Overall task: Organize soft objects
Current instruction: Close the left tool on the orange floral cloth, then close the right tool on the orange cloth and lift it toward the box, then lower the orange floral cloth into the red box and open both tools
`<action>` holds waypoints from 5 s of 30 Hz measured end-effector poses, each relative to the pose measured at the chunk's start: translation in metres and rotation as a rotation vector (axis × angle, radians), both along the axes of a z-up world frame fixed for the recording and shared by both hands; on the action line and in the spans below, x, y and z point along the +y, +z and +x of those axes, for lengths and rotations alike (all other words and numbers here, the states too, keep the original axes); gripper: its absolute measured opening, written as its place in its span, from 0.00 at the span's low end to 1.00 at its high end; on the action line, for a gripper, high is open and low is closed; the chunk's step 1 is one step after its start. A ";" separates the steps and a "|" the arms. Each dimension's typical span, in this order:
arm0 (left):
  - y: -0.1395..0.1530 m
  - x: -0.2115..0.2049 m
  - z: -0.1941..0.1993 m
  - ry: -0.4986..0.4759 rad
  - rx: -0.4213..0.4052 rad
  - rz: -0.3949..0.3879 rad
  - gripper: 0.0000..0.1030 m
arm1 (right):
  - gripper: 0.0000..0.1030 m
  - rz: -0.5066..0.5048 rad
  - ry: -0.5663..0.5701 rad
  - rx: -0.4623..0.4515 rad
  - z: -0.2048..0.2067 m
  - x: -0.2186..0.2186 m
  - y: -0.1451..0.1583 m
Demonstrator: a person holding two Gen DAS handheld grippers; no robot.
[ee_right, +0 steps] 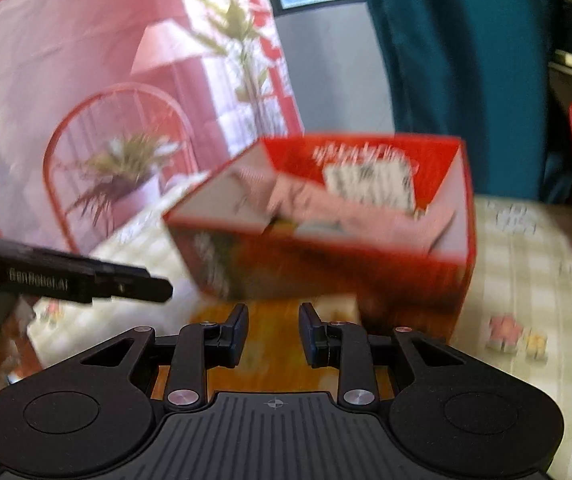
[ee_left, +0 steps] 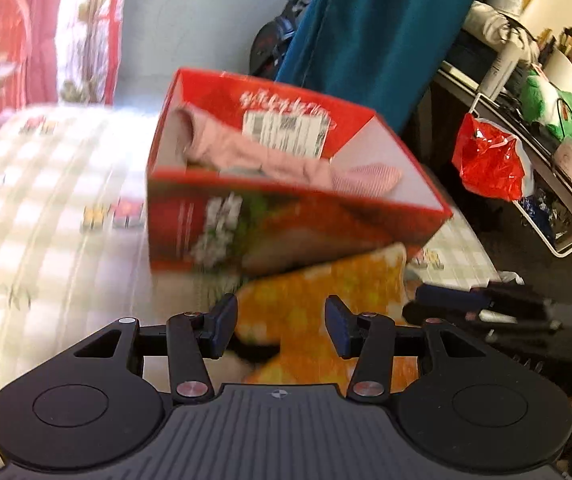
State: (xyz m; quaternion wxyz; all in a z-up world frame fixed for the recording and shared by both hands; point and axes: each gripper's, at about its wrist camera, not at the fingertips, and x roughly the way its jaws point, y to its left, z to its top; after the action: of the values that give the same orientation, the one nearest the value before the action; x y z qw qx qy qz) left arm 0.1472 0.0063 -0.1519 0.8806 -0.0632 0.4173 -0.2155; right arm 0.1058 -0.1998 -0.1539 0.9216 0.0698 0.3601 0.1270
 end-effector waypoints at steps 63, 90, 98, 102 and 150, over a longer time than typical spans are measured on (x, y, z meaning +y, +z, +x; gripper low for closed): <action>-0.062 0.017 -0.019 0.098 0.074 -0.032 0.24 | 0.44 0.055 -0.191 0.118 -0.035 -0.011 -0.067; -0.035 0.023 -0.030 0.092 -0.061 -0.052 0.13 | 0.11 0.084 -0.106 -0.022 -0.048 -0.004 -0.034; -0.011 0.027 -0.033 0.091 -0.158 -0.062 0.13 | 0.10 0.079 -0.097 -0.106 -0.054 0.000 -0.017; 0.006 0.024 -0.032 0.077 -0.218 -0.047 0.13 | 0.10 0.064 -0.103 -0.145 -0.053 0.002 -0.010; 0.025 -0.029 0.119 -0.026 -0.181 0.132 0.82 | 0.63 -0.166 -0.199 -0.075 0.113 -0.015 -0.011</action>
State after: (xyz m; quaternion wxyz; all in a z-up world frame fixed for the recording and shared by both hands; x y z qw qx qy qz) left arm 0.2659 -0.0226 -0.1273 0.9140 0.0199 0.3503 -0.2036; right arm 0.2184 -0.2150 -0.1650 0.9450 0.0238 0.3260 0.0072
